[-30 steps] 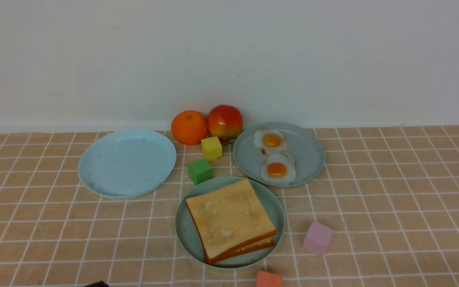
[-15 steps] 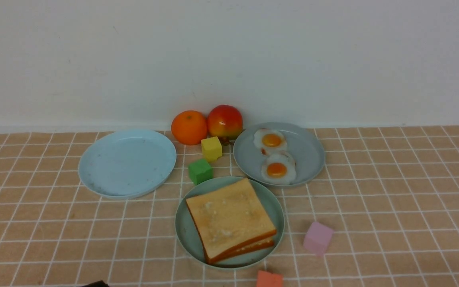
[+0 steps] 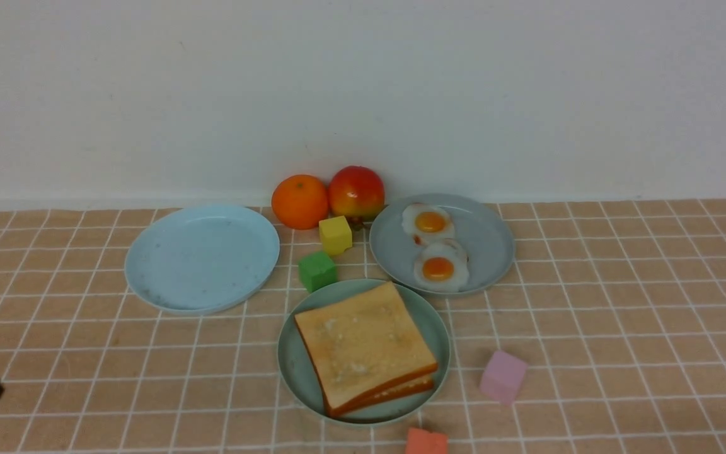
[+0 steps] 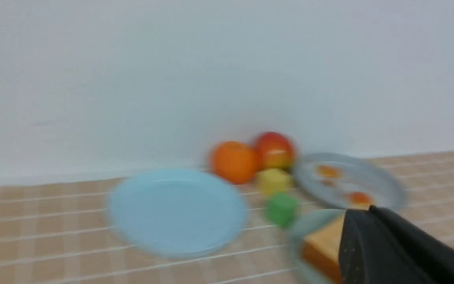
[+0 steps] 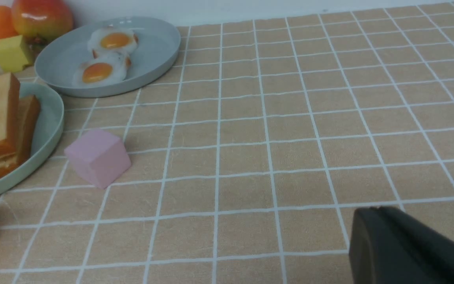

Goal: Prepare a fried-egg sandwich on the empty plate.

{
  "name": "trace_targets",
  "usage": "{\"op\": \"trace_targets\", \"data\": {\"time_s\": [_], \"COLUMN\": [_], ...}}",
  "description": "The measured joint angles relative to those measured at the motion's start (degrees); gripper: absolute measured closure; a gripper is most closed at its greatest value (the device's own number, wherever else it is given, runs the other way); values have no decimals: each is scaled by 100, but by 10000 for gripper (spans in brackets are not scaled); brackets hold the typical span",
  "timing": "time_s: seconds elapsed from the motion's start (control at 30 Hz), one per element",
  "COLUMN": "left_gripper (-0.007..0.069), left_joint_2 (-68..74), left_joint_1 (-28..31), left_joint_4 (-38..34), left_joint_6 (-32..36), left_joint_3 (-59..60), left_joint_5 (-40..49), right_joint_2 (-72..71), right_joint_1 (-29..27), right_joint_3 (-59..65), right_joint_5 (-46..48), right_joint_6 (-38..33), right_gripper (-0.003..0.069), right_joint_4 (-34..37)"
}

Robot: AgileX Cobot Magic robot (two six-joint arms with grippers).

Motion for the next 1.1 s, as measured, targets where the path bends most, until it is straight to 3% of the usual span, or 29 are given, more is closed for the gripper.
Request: {"op": "trace_targets", "data": {"time_s": [0.03,0.1,0.23,0.47,1.1], "left_gripper": [638,638,638,638,638], "left_joint_2": [-64,-462,-673,-673,-673], "left_joint_1": [57,726,1062,1068,1068], "left_joint_4": [22,95,100,124,123], "left_joint_6": [-10,-129,-512,-1144,-1181], "left_joint_3": [6,151,781,997,997], "left_joint_5": [99,645,842,1504,1498], "right_joint_2": [0,0,0,0,0], "right_joint_1": [0,0,0,0,0], "right_joint_3": [0,0,0,0,0], "right_joint_5": [0,0,0,0,0], "right_joint_6": [0,0,0,0,0], "right_gripper": [652,650,645,638,627], "right_joint_4": [0,0,0,0,0]}}
